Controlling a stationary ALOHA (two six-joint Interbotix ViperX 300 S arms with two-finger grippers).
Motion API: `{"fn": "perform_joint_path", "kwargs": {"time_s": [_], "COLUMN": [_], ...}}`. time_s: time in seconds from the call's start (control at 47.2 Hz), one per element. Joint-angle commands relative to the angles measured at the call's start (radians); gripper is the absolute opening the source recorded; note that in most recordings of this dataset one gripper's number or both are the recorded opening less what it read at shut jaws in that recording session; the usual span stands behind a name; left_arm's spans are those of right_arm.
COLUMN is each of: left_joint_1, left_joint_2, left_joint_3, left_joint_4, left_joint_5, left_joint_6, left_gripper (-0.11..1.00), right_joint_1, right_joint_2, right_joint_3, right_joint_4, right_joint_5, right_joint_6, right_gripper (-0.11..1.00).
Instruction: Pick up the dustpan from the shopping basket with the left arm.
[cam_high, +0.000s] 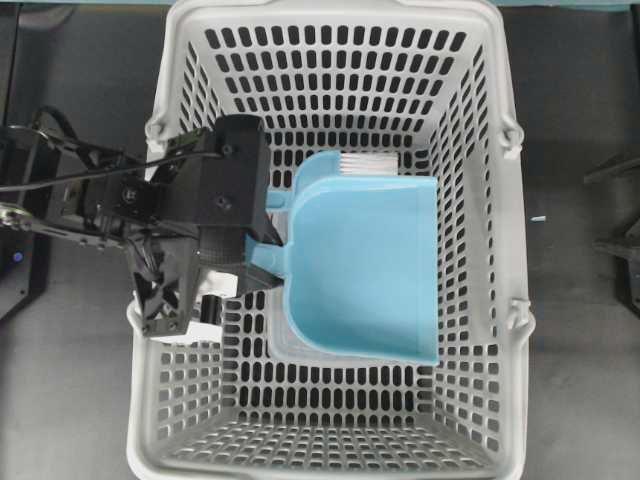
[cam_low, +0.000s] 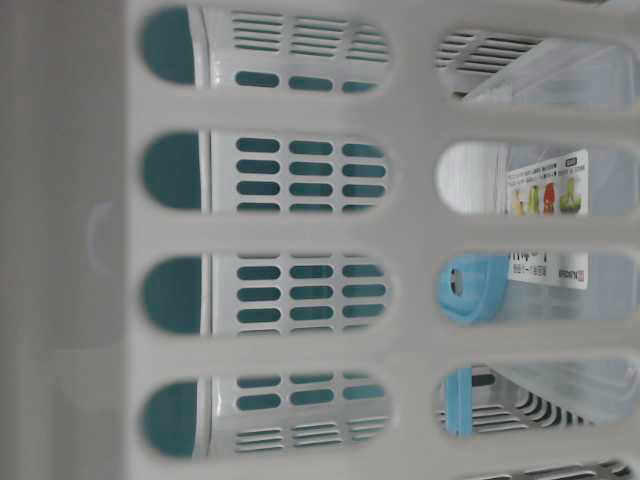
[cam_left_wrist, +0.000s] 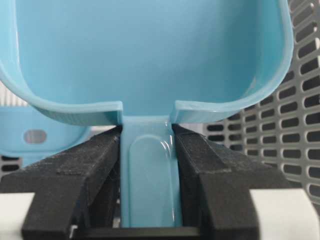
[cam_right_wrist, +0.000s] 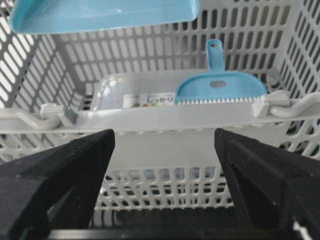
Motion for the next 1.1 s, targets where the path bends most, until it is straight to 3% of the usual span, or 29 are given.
{"fn": "perform_joint_path", "kwargs": {"time_s": [0.0, 1.081], "left_joint_1": [-0.002, 0.005], "left_joint_2": [-0.014, -0.002], "left_joint_3": [-0.014, -0.012], "left_joint_4": [0.003, 0.003], "left_joint_5": [-0.009, -0.009], "left_joint_6": [0.002, 0.002], "left_gripper": [0.29, 0.29], "right_joint_1": [0.0, 0.002], "right_joint_2": [0.005, -0.014], "right_joint_3": [-0.008, -0.002], "right_joint_4": [0.003, 0.005], "right_joint_5": [-0.014, -0.015], "right_joint_6": [0.002, 0.002], "right_gripper": [0.77, 0.77]}}
